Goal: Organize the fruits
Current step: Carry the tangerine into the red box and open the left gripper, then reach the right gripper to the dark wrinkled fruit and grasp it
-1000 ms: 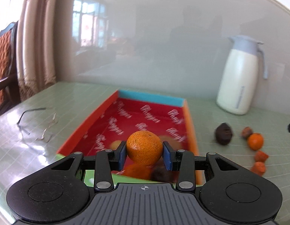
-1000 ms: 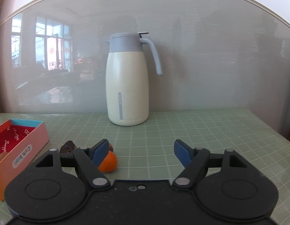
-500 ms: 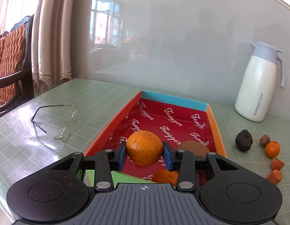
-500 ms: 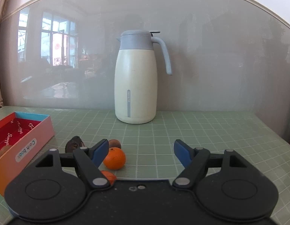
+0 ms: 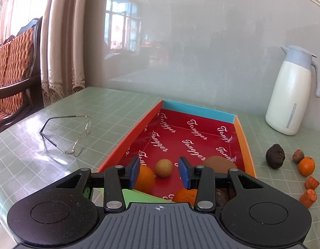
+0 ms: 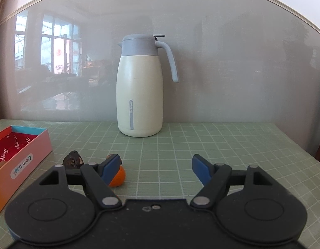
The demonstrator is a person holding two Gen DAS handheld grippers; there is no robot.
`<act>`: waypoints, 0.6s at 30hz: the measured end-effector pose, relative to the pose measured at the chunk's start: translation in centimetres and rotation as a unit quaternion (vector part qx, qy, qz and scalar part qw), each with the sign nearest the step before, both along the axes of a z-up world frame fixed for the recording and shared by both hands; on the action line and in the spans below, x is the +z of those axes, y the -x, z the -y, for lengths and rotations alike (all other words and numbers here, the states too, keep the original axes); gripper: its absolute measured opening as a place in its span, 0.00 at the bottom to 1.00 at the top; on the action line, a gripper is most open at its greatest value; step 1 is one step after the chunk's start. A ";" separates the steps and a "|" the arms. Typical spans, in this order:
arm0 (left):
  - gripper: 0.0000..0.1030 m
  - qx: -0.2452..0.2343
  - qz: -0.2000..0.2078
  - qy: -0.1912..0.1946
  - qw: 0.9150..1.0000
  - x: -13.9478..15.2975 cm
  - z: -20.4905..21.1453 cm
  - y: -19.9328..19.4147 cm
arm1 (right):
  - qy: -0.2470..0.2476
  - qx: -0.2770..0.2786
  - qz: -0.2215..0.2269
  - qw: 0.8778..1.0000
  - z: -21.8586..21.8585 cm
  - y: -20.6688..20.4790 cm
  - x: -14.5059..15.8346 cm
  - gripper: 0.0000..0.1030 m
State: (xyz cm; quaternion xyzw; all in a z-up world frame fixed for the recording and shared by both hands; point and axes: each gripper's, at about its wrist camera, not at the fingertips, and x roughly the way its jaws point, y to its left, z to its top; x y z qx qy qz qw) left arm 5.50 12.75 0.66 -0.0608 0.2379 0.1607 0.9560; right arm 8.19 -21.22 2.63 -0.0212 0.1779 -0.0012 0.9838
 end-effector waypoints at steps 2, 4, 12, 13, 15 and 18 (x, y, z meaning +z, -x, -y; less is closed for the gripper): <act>0.46 0.000 -0.001 -0.003 1.000 0.0 0.1 0.0 | 0.003 0.000 0.001 1.000 0.1 0.0 0.0 0.75; 0.77 0.002 0.005 -0.006 1.000 0.2 0.2 0.1 | 0.005 0.000 -0.002 1.000 0.2 -0.1 0.0 0.76; 0.92 0.008 0.030 -0.018 0.999 0.8 0.4 0.7 | 0.001 0.017 -0.010 1.000 0.5 -0.1 -0.2 0.75; 0.94 0.007 0.030 -0.017 0.999 0.8 0.4 0.8 | 0.000 0.019 -0.011 1.000 0.4 -0.1 -0.2 0.75; 0.96 0.007 0.030 -0.020 0.999 0.8 0.5 0.9 | 0.001 0.025 -0.011 1.000 0.3 0.0 -0.2 0.75; 1.00 0.008 0.034 -0.027 0.999 0.9 0.6 1.1 | -0.005 0.046 -0.028 0.999 -0.2 -0.3 -0.5 0.76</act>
